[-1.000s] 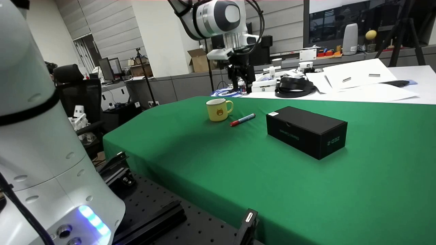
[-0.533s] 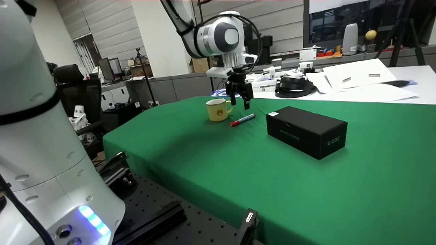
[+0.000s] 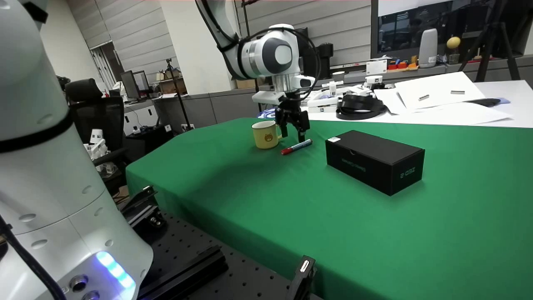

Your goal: Put the marker inside the mug cup

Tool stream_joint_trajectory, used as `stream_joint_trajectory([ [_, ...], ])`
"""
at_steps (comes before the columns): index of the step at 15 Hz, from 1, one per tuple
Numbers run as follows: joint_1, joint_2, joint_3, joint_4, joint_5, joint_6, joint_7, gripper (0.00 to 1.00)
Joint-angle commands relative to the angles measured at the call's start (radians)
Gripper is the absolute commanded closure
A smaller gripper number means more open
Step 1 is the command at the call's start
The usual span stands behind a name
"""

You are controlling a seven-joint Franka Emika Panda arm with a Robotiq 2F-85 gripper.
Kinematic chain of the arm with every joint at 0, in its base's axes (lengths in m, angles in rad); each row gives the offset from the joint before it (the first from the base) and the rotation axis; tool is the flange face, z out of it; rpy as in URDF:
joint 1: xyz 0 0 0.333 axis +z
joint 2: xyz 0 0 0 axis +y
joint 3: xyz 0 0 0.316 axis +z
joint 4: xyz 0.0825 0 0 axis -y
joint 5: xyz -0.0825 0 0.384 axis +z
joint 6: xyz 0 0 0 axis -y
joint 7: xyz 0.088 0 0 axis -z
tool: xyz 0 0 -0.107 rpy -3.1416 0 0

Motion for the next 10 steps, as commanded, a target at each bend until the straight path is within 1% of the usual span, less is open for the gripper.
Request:
stream_joint_trajectory([
  [1,0.009,0.008,-0.019,-0.005,0.008,0.005,-0.012,0.0],
  [4,0.009,0.018,-0.022,-0.005,0.009,0.003,-0.017,0.0],
  [5,0.009,0.023,-0.022,-0.004,0.009,0.005,-0.02,0.25],
  [6,0.012,0.026,-0.024,-0.004,0.007,0.006,-0.018,0.27],
  [10,0.014,0.032,-0.027,0.002,0.005,-0.006,-0.016,0.55],
])
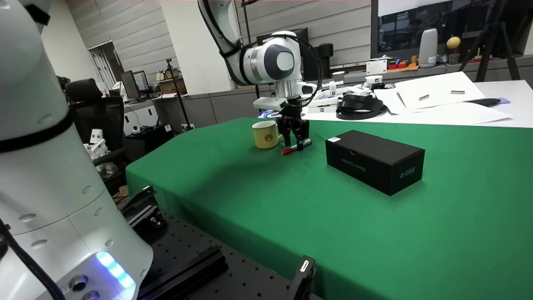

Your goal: Put the marker inside the mug cup

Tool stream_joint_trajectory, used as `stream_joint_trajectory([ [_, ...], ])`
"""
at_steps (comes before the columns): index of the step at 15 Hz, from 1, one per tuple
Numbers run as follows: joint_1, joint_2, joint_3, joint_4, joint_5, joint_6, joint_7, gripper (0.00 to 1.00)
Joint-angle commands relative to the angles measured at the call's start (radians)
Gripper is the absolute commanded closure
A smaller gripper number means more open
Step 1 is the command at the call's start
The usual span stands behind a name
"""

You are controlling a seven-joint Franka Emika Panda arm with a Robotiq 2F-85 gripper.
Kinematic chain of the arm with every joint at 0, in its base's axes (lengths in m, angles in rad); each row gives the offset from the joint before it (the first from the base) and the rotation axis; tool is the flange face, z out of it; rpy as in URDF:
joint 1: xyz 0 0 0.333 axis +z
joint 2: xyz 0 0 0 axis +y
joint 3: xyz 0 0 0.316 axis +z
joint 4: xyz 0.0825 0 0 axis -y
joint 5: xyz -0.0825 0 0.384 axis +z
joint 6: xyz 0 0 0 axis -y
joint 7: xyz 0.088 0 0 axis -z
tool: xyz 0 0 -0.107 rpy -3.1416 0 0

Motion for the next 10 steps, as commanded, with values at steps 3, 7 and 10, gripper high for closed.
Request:
stream_joint_trajectory([
  [3,0.017,-0.004,-0.02,0.006,0.006,-0.007,0.005,0.75],
  [7,0.076,0.009,-0.092,0.033,-0.024,-0.049,0.137,0.99],
  [10,0.108,0.003,-0.131,0.077,-0.012,-0.165,0.25,0.95],
])
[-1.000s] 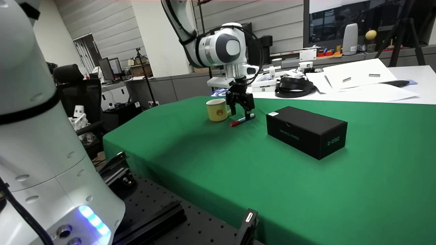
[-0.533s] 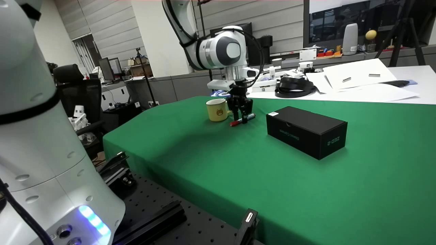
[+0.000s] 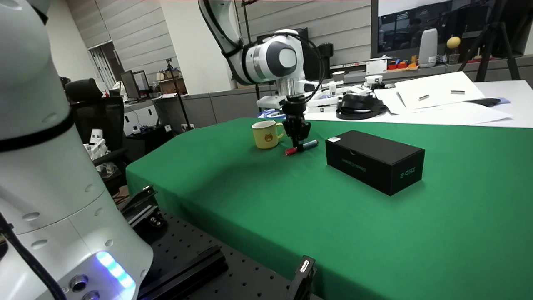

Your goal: Put the marker inside the mug cup

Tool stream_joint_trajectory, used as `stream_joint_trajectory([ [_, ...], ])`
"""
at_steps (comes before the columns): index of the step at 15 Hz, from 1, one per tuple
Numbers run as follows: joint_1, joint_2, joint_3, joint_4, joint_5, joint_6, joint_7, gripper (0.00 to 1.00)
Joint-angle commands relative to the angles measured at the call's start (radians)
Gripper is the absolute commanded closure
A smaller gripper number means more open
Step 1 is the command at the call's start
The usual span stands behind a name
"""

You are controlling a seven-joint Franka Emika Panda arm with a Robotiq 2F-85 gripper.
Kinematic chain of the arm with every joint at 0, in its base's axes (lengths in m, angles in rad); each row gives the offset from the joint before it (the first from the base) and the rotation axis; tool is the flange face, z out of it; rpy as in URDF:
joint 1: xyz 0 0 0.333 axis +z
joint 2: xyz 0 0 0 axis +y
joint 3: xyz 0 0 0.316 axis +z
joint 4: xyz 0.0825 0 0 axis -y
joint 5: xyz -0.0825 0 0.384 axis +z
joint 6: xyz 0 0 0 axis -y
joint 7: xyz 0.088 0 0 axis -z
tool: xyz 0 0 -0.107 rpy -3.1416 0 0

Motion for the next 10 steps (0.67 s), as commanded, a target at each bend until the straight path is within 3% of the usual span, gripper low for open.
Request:
stream_joint_trajectory([
  [1,0.049,-0.007,-0.054,0.08,-0.005,-0.18,0.173,0.95],
  [4,0.041,-0.026,-0.05,0.15,0.019,-0.371,0.269,0.95],
  [10,-0.025,-0.026,-0.003,0.322,0.131,-0.734,0.331,0.95],
])
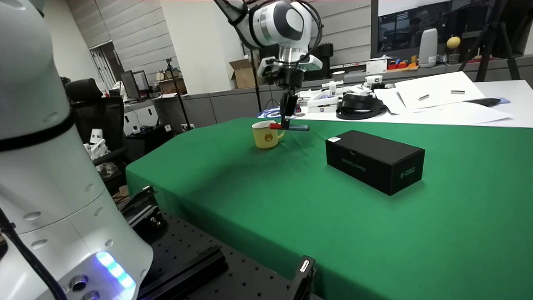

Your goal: Put the marker inside the mug cup

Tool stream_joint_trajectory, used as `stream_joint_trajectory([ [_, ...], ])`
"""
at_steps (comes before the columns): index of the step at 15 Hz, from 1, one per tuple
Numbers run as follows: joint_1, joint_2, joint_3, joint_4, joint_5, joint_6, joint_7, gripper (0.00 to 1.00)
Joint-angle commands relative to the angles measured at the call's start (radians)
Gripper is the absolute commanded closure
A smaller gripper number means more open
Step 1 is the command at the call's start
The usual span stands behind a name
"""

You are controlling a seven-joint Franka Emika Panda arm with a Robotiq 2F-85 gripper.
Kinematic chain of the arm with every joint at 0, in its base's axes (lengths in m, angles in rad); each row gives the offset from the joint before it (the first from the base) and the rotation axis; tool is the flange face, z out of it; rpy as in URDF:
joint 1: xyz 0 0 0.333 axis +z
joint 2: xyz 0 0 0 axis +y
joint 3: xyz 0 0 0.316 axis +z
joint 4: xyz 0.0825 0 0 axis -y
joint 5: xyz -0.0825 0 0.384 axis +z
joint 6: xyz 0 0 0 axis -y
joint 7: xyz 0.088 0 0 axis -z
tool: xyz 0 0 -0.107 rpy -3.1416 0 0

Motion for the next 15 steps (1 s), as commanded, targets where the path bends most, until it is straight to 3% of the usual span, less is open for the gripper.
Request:
stream_joint_trajectory([
  [1,-0.053,0.027,0.031,0.128,0.095,-0.186,0.093,0.95],
  [8,-0.118,0.116,0.072,0.277,0.334,-0.413,0.228,0.95],
  [15,-0.113,0.152,0.117,0.308,0.494,-0.381,0.265,0.95],
])
